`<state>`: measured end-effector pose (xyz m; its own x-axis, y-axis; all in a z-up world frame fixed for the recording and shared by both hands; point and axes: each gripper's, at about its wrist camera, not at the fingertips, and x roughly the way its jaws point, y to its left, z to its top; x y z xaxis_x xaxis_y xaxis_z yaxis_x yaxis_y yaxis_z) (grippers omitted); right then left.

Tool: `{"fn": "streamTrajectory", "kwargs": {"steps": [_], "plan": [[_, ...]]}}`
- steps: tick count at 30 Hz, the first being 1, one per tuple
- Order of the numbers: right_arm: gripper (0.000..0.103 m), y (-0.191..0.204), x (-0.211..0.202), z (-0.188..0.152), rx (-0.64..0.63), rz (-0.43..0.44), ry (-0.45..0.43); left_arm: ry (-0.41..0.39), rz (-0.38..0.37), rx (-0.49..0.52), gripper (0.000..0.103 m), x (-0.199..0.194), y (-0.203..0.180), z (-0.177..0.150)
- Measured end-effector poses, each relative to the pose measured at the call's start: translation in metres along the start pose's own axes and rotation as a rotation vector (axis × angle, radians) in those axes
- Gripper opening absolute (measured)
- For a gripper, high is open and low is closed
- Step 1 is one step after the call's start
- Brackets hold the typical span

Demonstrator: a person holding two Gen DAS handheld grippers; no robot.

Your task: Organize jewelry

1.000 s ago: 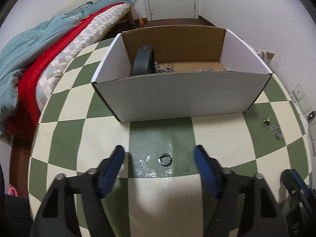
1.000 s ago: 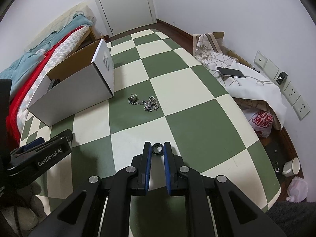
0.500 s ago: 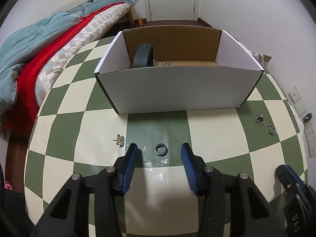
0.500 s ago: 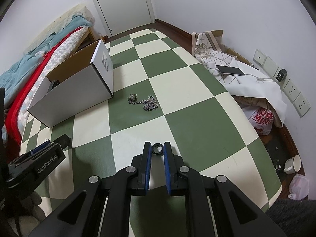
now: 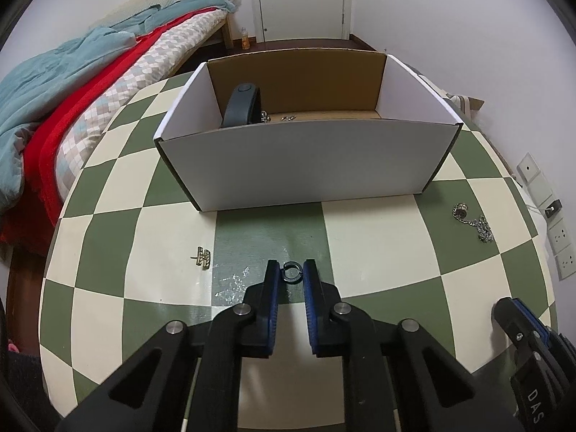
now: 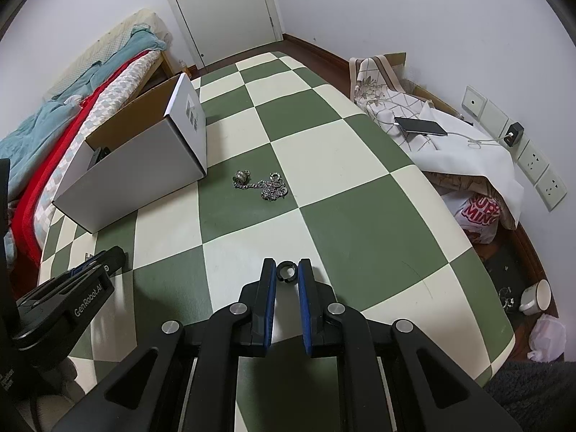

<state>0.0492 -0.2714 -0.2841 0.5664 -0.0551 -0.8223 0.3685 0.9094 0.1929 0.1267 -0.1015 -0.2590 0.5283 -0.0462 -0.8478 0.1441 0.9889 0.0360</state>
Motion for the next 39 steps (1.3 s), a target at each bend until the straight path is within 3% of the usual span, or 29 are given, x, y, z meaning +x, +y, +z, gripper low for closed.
{"fn": "streamTrajectory", "kwargs": {"steps": [9, 17, 21, 29, 39], "plan": [[0.013, 0.005, -0.014, 0.011, 0.001, 0.031, -0.037, -0.06, 0.006, -0.006, 0.01, -0.024, 0.01, 0.007], [0.013, 0.046, -0.036, 0.063, -0.082, 0.098, -0.131, -0.181, 0.008, -0.046, 0.01, -0.07, 0.036, 0.052], [0.013, 0.077, -0.038, 0.091, -0.146, 0.123, -0.168, -0.208, 0.022, -0.051, 0.01, -0.075, 0.049, 0.08], [0.013, 0.115, -0.012, 0.136, -0.202, 0.194, -0.12, -0.144, -0.025, -0.075, 0.01, -0.048, 0.066, 0.131], [0.013, 0.122, 0.029, 0.179, -0.139, 0.34, 0.039, 0.012, -0.147, -0.12, 0.012, -0.012, 0.075, 0.167]]}}
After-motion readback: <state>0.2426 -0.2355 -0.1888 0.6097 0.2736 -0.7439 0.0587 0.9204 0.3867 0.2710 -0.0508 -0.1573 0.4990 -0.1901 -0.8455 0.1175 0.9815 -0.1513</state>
